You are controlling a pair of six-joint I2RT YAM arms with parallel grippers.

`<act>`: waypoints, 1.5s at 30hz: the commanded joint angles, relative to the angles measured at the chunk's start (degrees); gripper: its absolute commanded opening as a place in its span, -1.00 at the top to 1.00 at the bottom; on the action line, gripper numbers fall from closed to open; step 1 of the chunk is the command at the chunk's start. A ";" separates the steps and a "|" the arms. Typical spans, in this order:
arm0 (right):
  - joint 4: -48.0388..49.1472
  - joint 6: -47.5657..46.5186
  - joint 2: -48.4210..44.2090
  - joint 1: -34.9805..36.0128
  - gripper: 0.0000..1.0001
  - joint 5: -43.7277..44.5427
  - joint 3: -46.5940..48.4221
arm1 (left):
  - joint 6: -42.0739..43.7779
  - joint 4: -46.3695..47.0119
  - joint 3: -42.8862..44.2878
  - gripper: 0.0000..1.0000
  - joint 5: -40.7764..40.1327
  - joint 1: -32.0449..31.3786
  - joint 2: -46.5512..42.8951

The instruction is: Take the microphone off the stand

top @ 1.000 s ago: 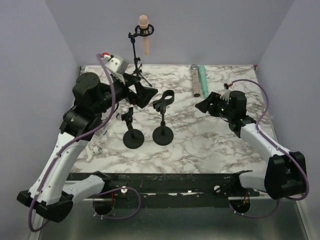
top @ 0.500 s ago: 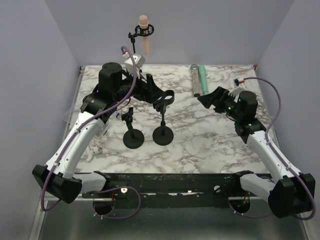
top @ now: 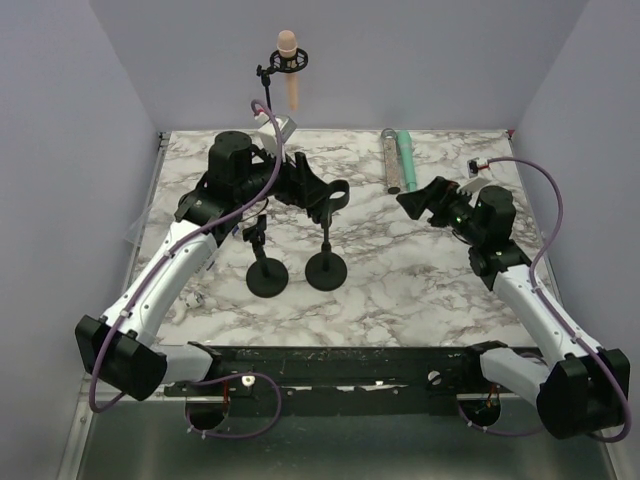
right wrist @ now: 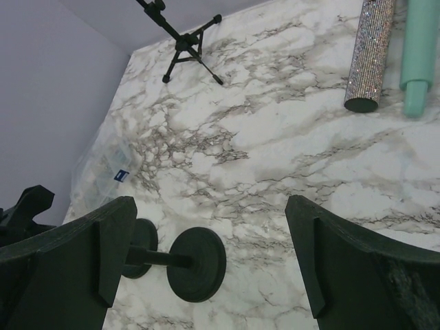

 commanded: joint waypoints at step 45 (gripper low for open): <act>-0.22 2.48 5.26 -0.03 -0.97 -1.02 -0.50 | 8.14 -9.79 3.07 -0.80 -10.93 -2.05 -0.02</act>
